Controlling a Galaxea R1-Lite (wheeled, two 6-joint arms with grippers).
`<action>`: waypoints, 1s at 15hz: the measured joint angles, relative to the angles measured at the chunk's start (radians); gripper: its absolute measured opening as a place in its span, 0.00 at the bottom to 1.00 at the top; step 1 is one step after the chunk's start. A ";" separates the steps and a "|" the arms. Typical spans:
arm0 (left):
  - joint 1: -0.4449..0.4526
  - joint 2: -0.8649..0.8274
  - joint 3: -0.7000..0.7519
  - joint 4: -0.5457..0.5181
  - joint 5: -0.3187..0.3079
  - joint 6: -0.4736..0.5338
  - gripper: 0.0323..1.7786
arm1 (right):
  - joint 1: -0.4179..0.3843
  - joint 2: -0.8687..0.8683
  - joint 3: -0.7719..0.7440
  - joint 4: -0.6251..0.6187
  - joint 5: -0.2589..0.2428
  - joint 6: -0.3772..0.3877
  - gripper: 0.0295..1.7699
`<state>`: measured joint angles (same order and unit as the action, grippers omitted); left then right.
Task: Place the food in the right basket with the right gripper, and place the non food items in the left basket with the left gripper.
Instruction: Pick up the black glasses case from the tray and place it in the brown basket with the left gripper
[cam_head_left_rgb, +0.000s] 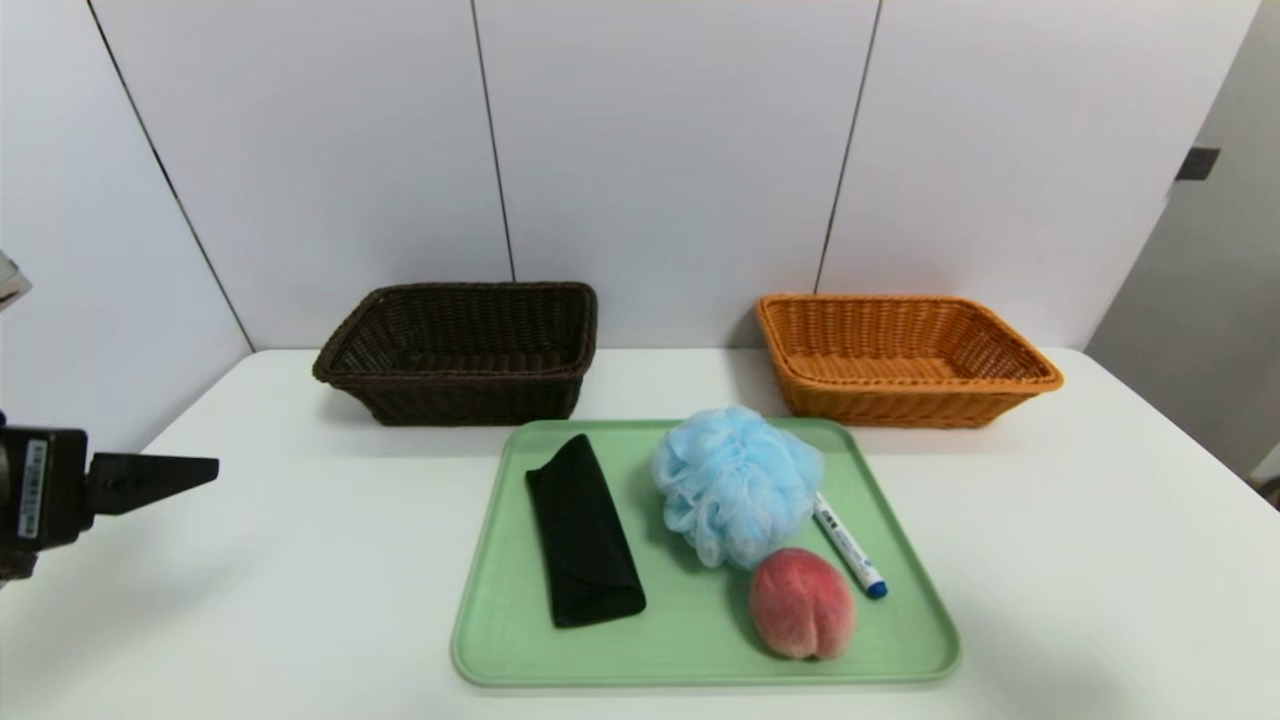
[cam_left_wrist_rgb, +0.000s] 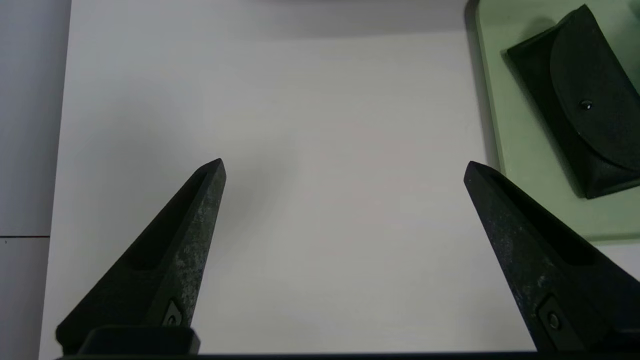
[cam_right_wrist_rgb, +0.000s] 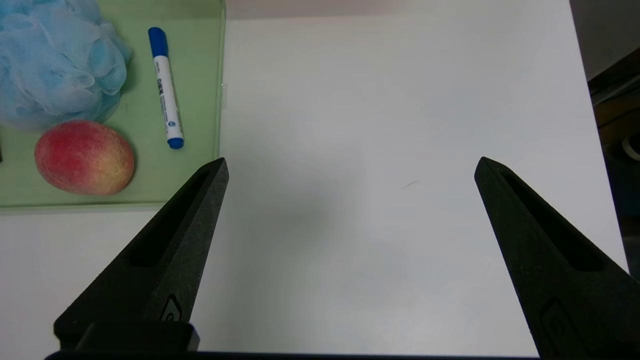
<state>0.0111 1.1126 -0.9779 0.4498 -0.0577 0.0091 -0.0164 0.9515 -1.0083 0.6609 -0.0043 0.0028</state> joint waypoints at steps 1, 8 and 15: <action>-0.006 0.038 -0.030 0.005 -0.006 -0.006 0.95 | 0.000 0.049 -0.029 -0.004 0.003 0.000 0.96; -0.204 0.193 -0.248 0.119 -0.013 -0.068 0.95 | 0.099 0.311 -0.298 0.008 0.077 -0.003 0.96; -0.443 0.355 -0.423 0.227 -0.005 -0.320 0.95 | 0.310 0.388 -0.534 0.167 0.121 0.007 0.96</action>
<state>-0.4315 1.4677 -1.4004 0.6768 -0.0626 -0.3111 0.2938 1.3398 -1.5423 0.8274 0.1168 0.0096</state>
